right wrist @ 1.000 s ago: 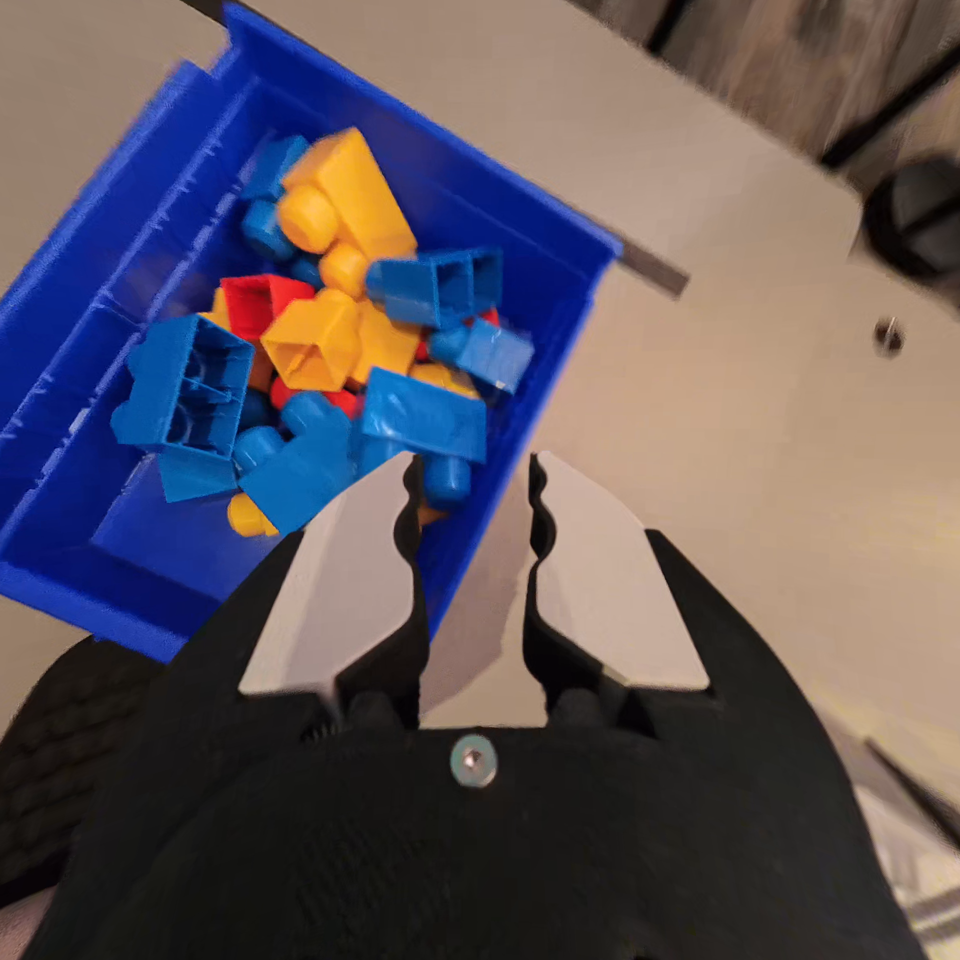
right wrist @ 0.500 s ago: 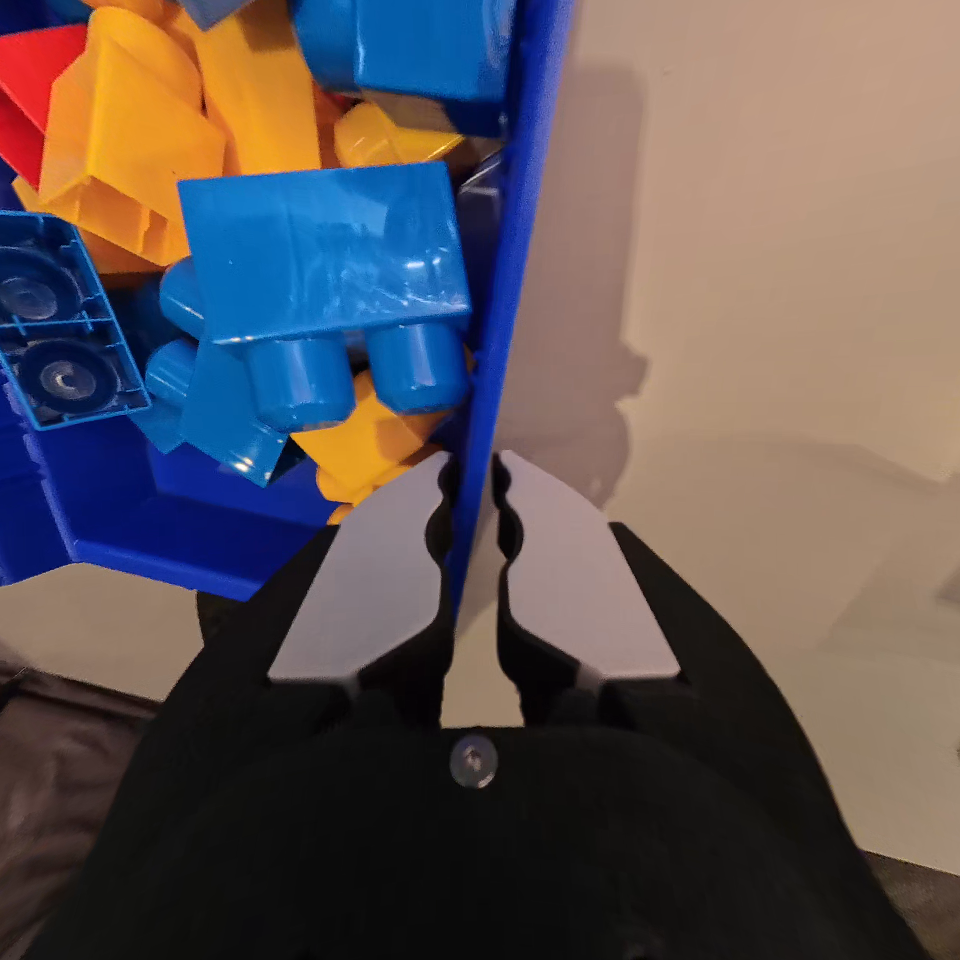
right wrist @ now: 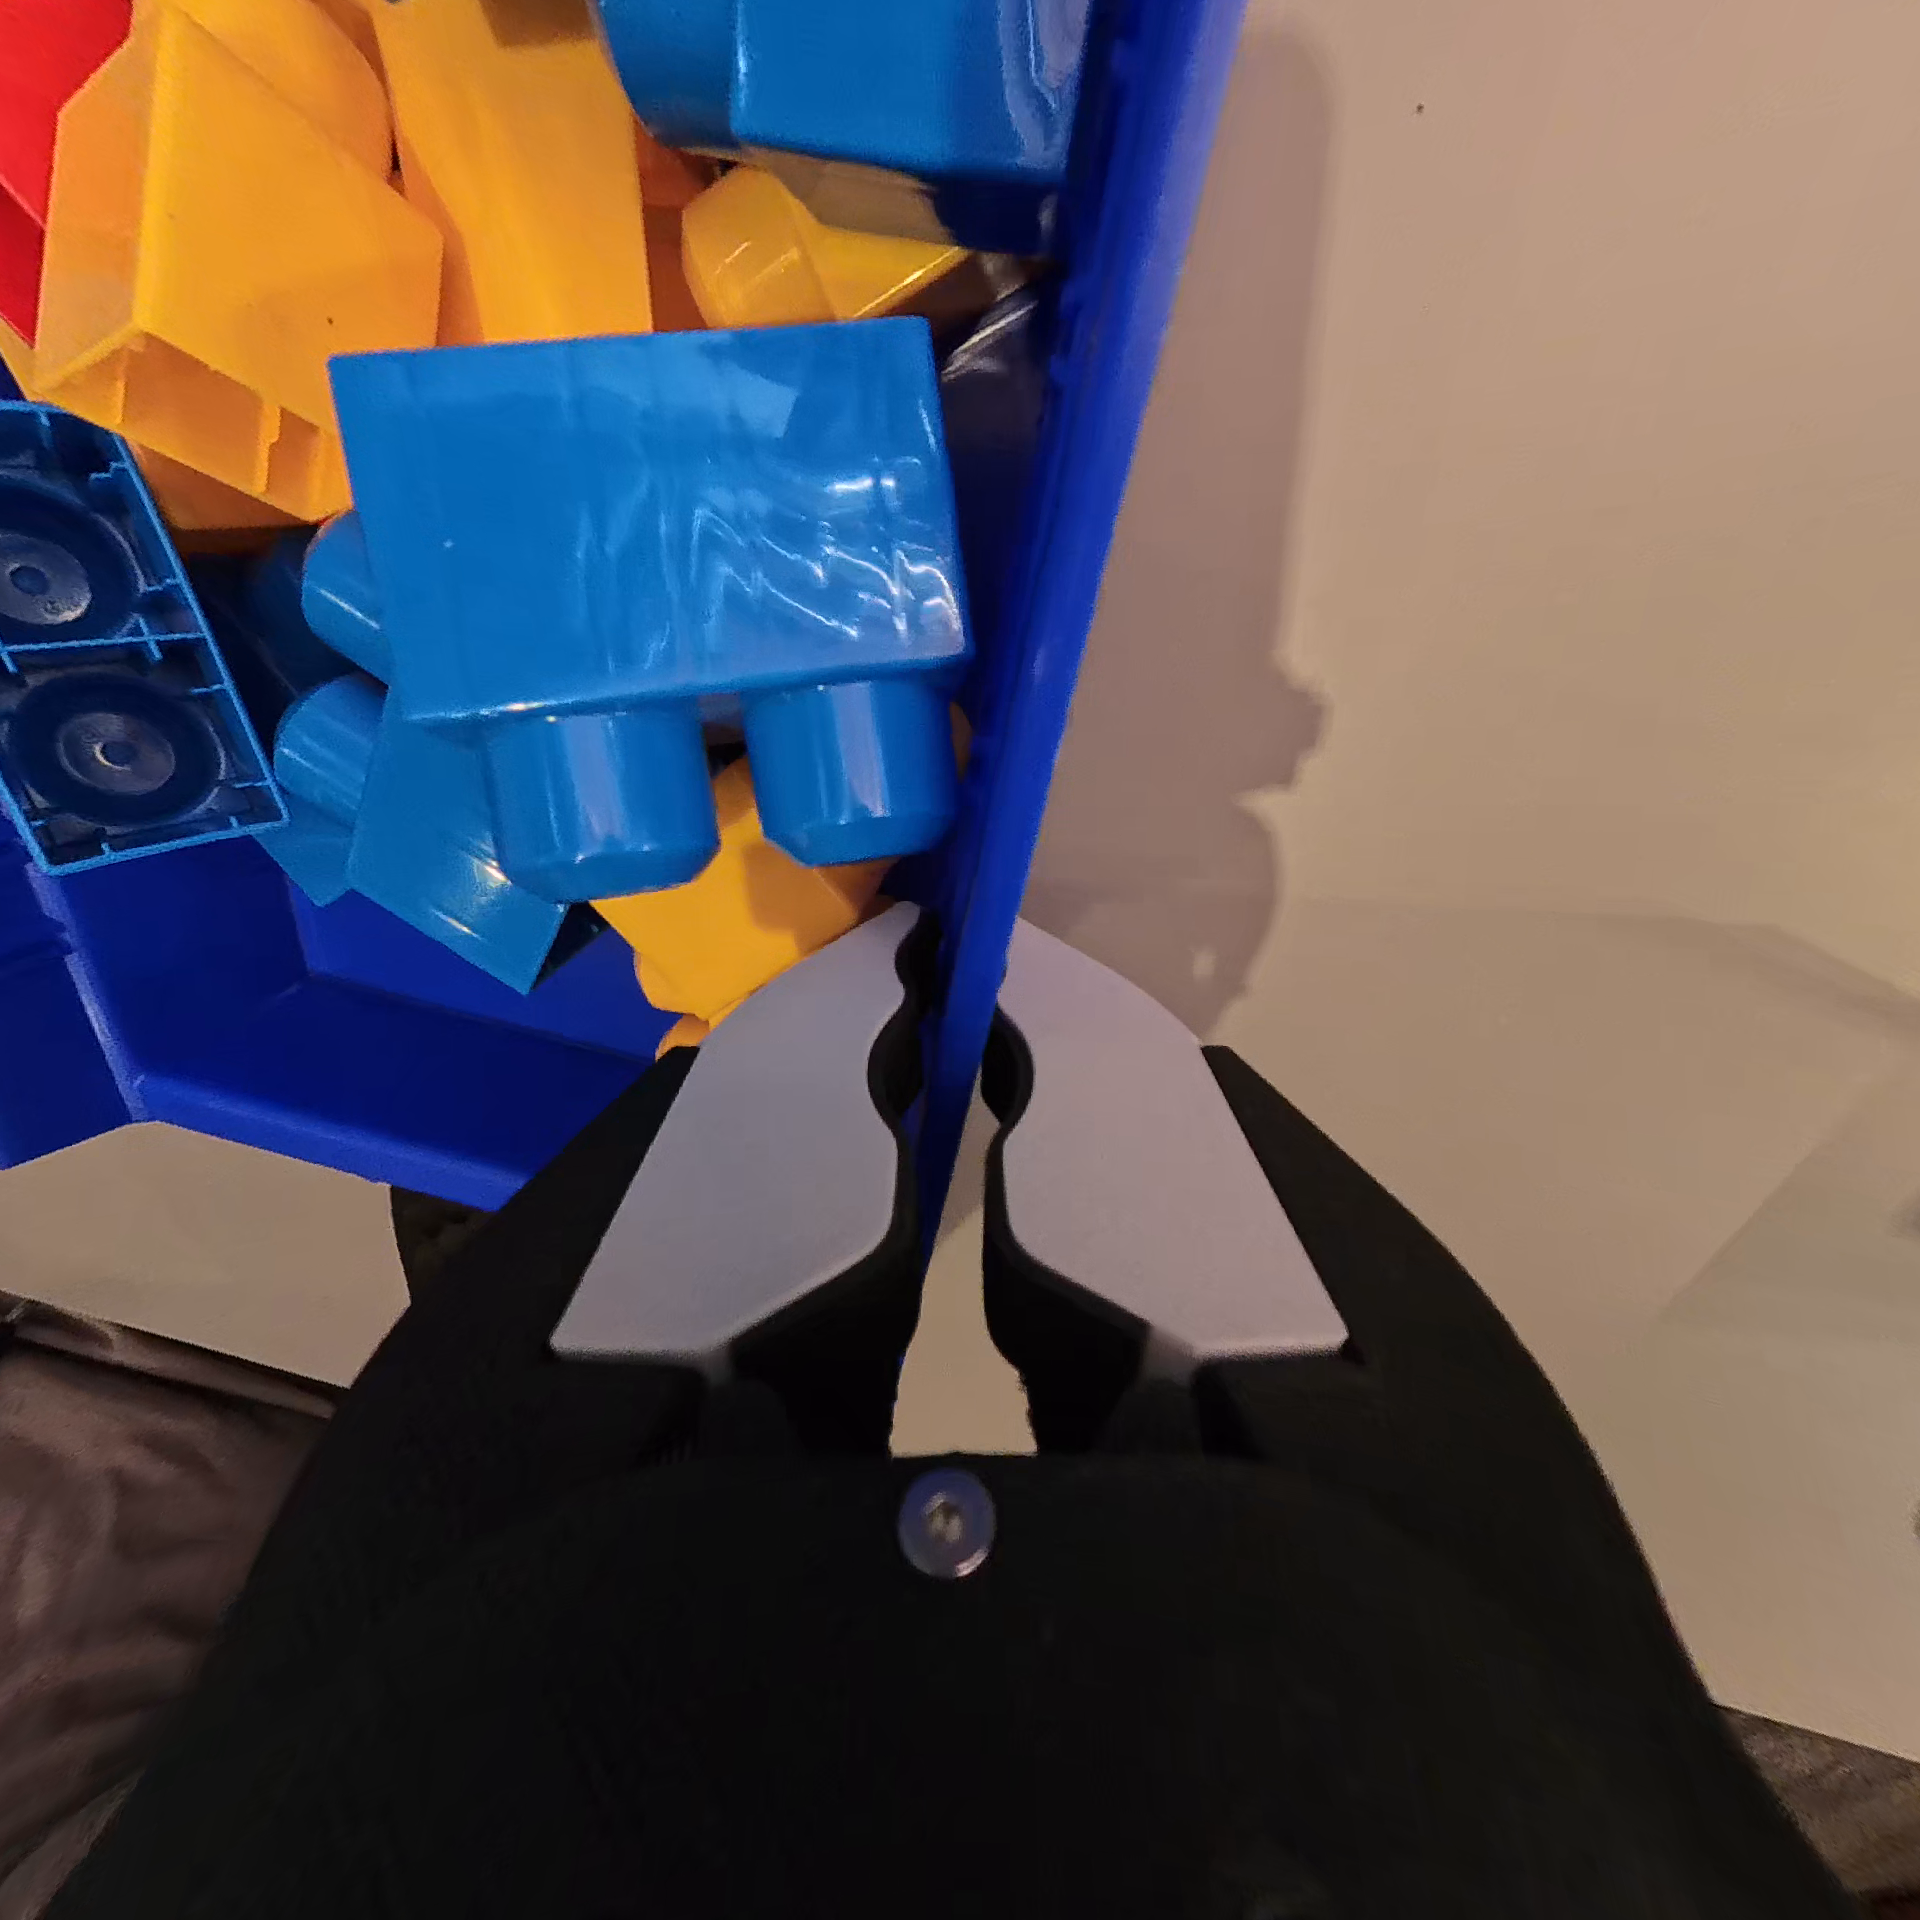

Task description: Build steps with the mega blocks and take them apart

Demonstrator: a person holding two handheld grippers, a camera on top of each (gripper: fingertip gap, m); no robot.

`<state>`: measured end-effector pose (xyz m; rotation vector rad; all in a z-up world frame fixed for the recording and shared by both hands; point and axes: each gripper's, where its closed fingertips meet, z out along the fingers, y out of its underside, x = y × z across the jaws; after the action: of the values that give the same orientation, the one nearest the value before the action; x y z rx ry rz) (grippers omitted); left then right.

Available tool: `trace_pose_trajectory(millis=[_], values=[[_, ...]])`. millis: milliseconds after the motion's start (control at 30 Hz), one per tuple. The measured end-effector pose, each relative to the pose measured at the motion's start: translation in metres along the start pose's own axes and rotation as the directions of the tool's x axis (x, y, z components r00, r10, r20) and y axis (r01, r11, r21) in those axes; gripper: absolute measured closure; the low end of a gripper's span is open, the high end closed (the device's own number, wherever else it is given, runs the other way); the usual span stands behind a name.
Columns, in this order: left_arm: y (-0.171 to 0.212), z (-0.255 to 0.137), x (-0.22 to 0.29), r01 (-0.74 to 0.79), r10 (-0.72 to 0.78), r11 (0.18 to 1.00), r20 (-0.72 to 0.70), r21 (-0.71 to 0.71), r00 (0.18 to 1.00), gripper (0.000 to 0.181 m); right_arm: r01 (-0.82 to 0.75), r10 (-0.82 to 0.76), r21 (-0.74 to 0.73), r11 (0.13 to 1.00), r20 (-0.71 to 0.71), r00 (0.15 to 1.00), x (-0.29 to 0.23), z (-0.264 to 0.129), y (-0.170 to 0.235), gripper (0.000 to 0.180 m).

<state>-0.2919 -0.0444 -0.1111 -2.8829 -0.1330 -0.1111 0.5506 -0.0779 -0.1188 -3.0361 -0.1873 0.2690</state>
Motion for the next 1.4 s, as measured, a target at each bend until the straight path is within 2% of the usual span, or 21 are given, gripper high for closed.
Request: trace_pose_trajectory(millis=[300, 633, 867, 1100, 1400], values=[[0.002, 0.006, 0.063, -0.261, 0.26, 0.96, -0.022, -0.103, 0.965, 0.172, 0.033, -0.034, -0.012, 0.999, -0.041, 0.999, 0.0, 0.001, 0.0, 0.172], [0.021, 0.007, 0.123, -0.398, 0.401, 0.888, -0.034, -0.231, 0.915, 0.168, 0.053, -0.054, -0.03, 0.998, -0.041, 0.998, 0.001, 0.004, 0.0, 0.17], [0.021, 0.012, 0.177, -0.501, 0.511, 0.837, -0.017, -0.221, 0.86, 0.164, 0.024, -0.025, -0.066, 0.998, -0.023, 0.999, 0.002, 0.013, -0.001, 0.17], [0.024, 0.019, 0.237, -0.636, 0.656, 0.748, 0.064, -0.189, 0.752, 0.152, -0.021, 0.018, -0.083, 0.996, -0.038, 0.999, -0.002, 0.014, -0.002, 0.171], [0.043, 0.019, 0.278, -0.713, 0.738, 0.672, 0.101, -0.2, 0.667, 0.142, 0.082, -0.084, -0.126, 0.989, -0.012, 0.996, -0.042, 0.021, -0.011, 0.17]])
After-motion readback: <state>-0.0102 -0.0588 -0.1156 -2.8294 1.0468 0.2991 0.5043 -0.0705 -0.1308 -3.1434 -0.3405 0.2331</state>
